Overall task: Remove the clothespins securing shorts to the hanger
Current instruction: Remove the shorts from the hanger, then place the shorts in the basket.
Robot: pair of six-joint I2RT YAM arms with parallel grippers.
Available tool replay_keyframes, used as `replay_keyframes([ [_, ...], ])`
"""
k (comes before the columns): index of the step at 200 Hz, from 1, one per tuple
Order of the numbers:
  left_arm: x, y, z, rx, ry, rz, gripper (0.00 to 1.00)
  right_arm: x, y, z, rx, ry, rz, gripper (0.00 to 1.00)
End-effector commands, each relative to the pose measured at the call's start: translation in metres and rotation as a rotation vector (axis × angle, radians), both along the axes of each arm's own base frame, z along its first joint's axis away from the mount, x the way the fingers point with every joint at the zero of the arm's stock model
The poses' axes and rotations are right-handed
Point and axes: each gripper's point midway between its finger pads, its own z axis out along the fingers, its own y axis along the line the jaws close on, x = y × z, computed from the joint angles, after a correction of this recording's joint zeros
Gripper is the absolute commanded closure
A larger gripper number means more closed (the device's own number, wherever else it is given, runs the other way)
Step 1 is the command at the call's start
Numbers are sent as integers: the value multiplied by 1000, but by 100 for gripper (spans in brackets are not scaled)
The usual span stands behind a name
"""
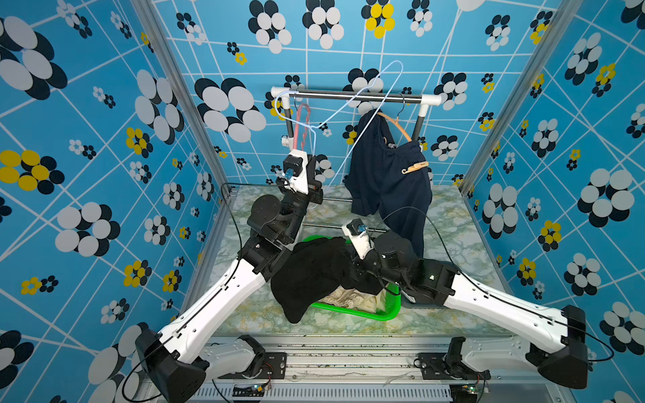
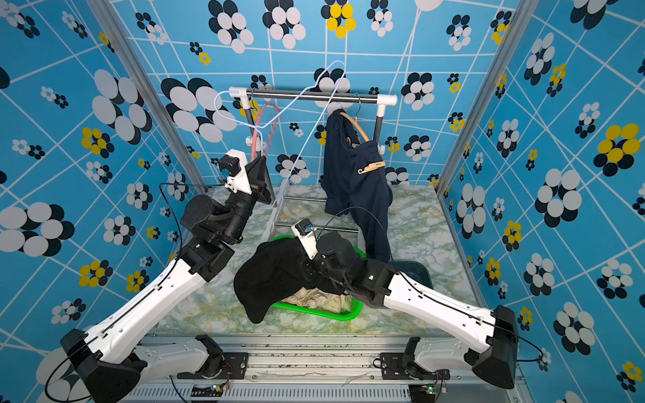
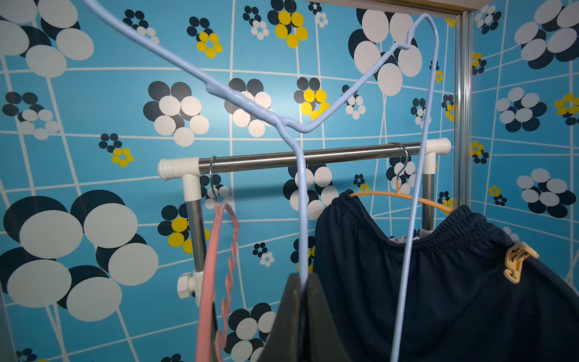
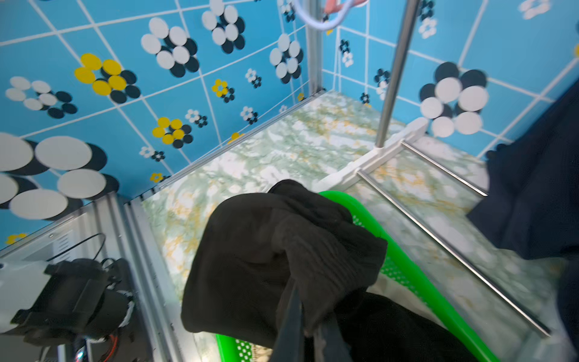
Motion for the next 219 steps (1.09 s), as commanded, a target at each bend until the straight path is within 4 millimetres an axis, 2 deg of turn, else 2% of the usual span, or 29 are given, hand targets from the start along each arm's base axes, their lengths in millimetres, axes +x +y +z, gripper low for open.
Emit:
replay_keyframes([
  [1,-13,7,22,-5,-49,2,100,18,-47,18,-46,-68,-167,100],
  [35,-17,14,17,36,-36,31,100,25,-84,41,-22,-105,-265,100],
  [57,-16,15,12,57,-17,34,100,31,-99,55,-35,-131,-319,100],
  [100,-14,25,3,72,12,64,100,32,-120,86,-36,-189,-385,100],
  [122,-15,32,0,96,26,97,100,26,-123,100,-4,-208,-368,100],
  [146,-17,41,-3,130,26,146,100,18,-107,98,45,-174,-276,100],
  [178,-22,51,-7,164,33,188,100,7,-61,89,103,-63,-74,100],
  [200,-25,57,-9,182,45,211,100,-12,-24,86,132,22,129,100],
  [219,-29,61,-12,190,51,223,100,-22,-4,86,152,55,238,100],
])
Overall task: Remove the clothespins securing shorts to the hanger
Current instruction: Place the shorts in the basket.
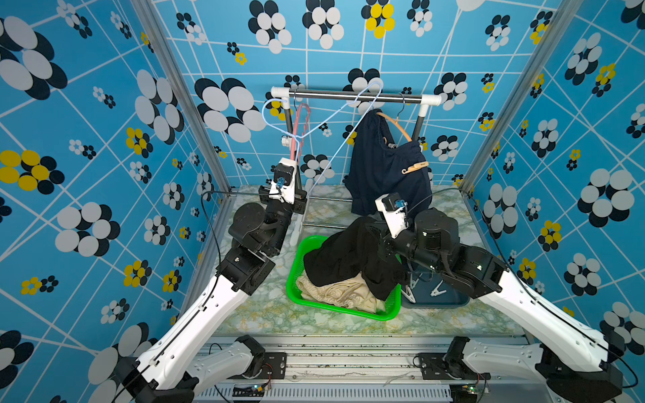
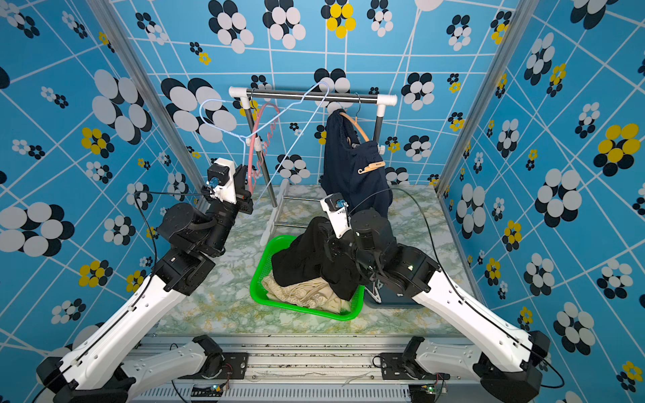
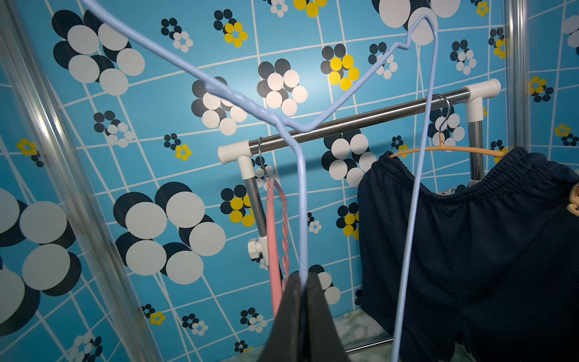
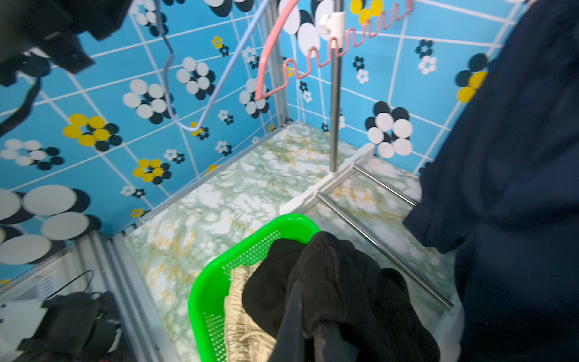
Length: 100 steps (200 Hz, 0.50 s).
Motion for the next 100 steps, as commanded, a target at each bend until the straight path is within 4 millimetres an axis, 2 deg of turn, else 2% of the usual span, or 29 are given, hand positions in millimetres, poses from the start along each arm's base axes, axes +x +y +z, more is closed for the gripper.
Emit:
replay_keyframes([
  [1,-7,16,2,13,-9,55,100,-28,33,19,100,46,228,100],
  [18,-9,20,-1,13,-4,68,100,-21,42,13,86,53,231,100],
  [44,-11,27,-7,18,6,95,100,-11,59,-8,68,94,245,100],
  [64,-11,31,-13,46,28,126,100,-12,77,-19,114,143,296,100],
  [100,-16,41,-24,82,57,163,100,-3,97,-59,142,237,297,100],
])
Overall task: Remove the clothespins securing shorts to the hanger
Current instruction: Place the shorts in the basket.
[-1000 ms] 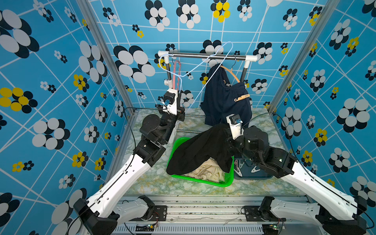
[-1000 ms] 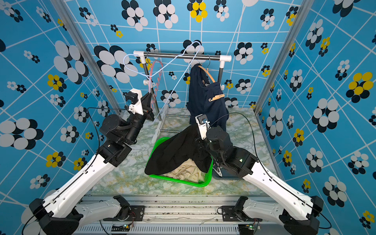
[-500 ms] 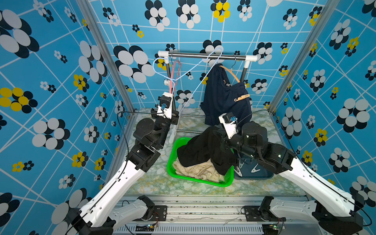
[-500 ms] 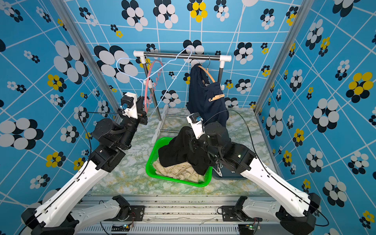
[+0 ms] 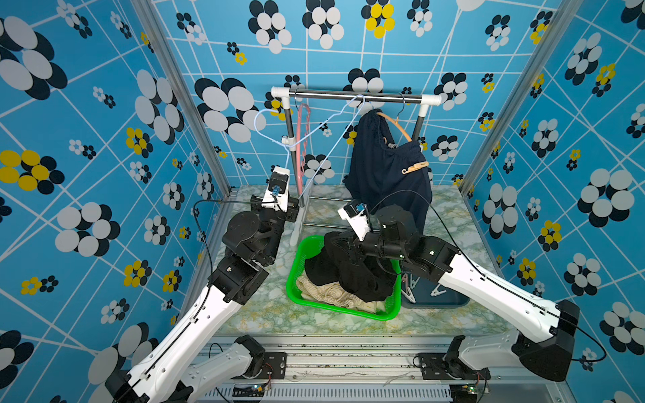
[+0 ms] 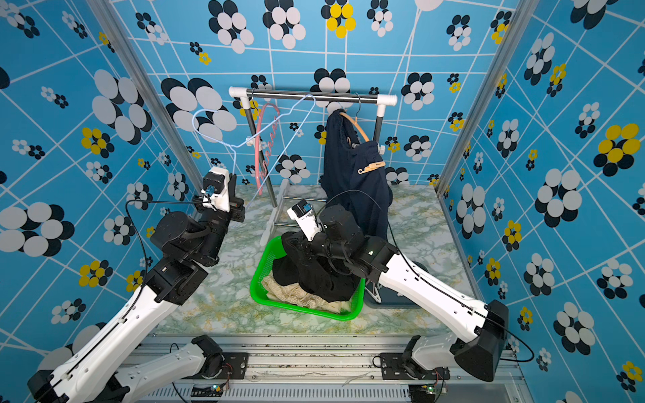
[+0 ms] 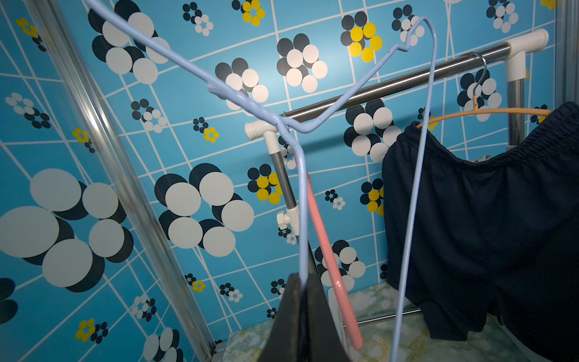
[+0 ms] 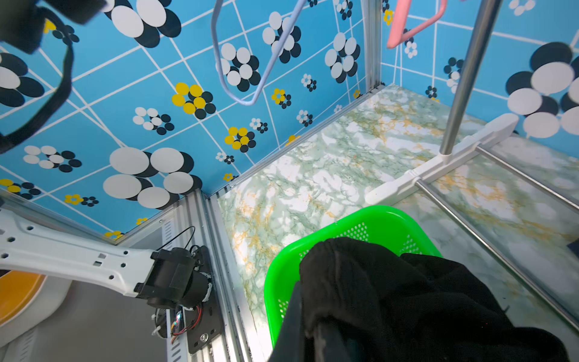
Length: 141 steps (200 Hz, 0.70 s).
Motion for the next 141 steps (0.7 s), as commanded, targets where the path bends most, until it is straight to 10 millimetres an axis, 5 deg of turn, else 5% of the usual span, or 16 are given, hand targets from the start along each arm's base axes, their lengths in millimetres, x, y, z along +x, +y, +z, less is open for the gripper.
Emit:
replay_keyframes([
  [1,-6,17,-3,19,8,60,100,3,18,-7,75,51,27,100],
  [77,-14,21,-43,122,123,80,100,26,38,-129,-136,247,-27,100],
  [141,-19,21,-65,155,165,82,100,44,36,-208,-237,354,-105,100],
])
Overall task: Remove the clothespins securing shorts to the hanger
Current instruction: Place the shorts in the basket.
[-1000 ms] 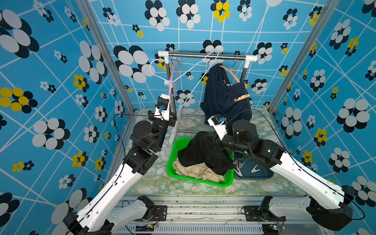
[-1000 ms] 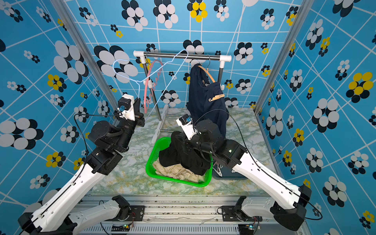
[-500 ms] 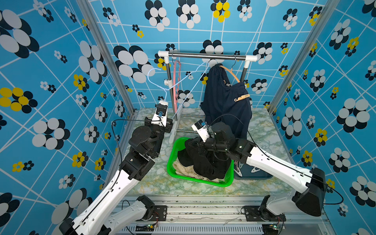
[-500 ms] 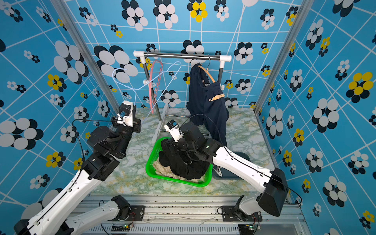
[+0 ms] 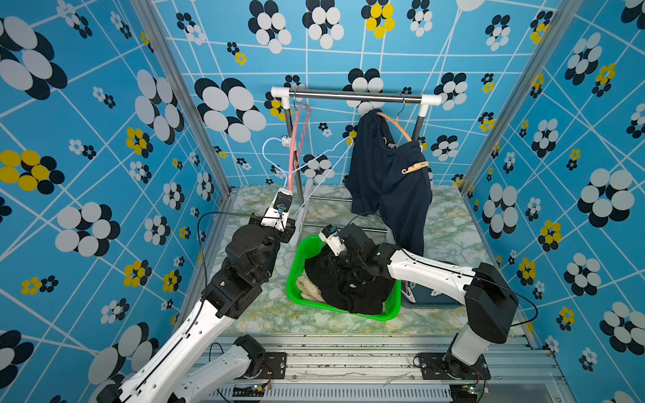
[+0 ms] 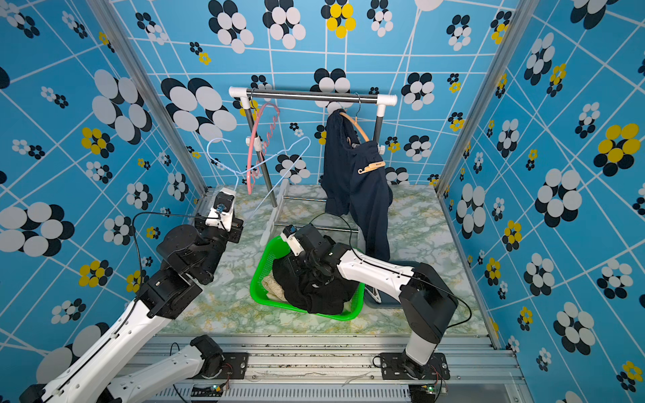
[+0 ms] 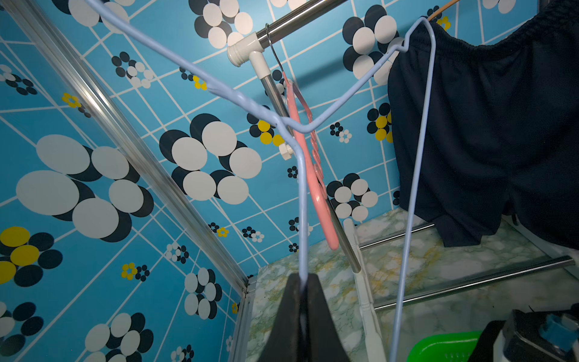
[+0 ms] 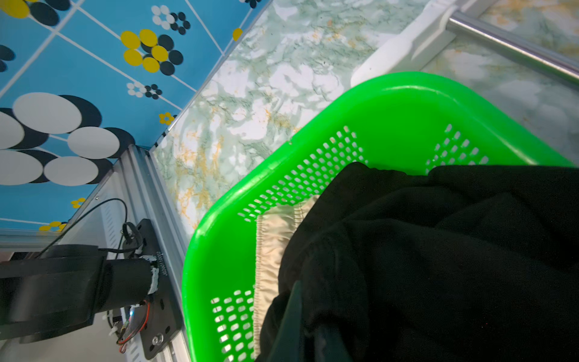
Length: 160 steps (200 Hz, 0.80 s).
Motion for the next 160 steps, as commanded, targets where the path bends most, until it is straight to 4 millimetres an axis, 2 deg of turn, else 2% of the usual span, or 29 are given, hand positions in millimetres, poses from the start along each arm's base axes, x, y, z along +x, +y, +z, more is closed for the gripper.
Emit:
replay_keyframes([
  [1,-5,6,-1,4,-7,22,100,8,2,-24,-18,33,-27,100],
  [31,-3,5,-9,35,11,34,100,11,3,-52,-58,69,-36,98],
  [50,-1,4,-15,76,23,44,100,14,-3,-55,-86,61,-58,94],
  [59,0,3,-18,102,21,44,100,14,-4,-50,-85,55,-60,90],
  [75,1,-2,-21,146,6,34,100,14,-7,-27,-57,30,-69,78],
  [103,2,-16,-22,216,-51,-11,100,14,-18,29,0,-48,-105,59],
  [130,6,-28,-19,264,-99,-39,100,12,-39,71,21,-109,-169,53],
  [160,11,-43,-16,277,-131,-82,100,7,-63,103,65,-147,-249,48],
])
